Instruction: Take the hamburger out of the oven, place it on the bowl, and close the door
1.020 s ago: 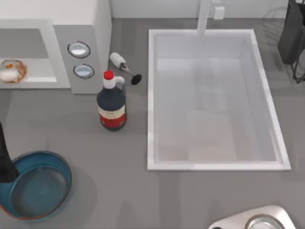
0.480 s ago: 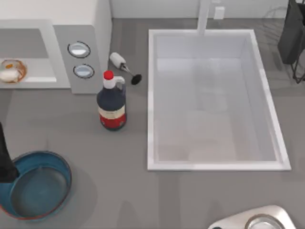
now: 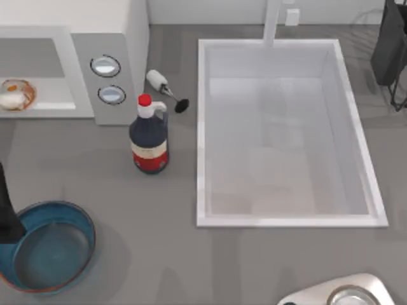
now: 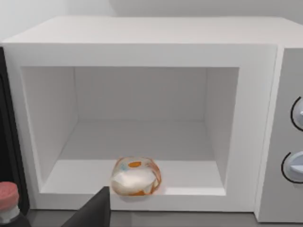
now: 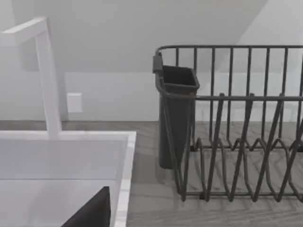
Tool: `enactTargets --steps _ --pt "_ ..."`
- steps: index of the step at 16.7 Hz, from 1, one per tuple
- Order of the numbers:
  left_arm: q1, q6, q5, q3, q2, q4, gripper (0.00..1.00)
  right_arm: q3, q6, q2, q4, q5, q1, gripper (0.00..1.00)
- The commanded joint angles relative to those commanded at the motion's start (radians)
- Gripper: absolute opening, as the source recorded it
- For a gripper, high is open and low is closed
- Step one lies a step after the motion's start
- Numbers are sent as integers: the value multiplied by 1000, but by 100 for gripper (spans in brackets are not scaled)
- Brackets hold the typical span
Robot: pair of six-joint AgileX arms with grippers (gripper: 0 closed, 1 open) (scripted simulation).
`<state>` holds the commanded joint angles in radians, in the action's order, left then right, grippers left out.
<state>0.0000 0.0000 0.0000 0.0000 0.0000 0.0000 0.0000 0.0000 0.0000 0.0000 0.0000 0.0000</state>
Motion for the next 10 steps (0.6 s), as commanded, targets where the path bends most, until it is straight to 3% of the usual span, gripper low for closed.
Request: enactTargets --steps 6,10 --pt "2 1 3 13 30 19 100 0 0 0 0 0 0 100" --pt "15 7 18 91 216 127 100 0 0 0 0 0 0 100"
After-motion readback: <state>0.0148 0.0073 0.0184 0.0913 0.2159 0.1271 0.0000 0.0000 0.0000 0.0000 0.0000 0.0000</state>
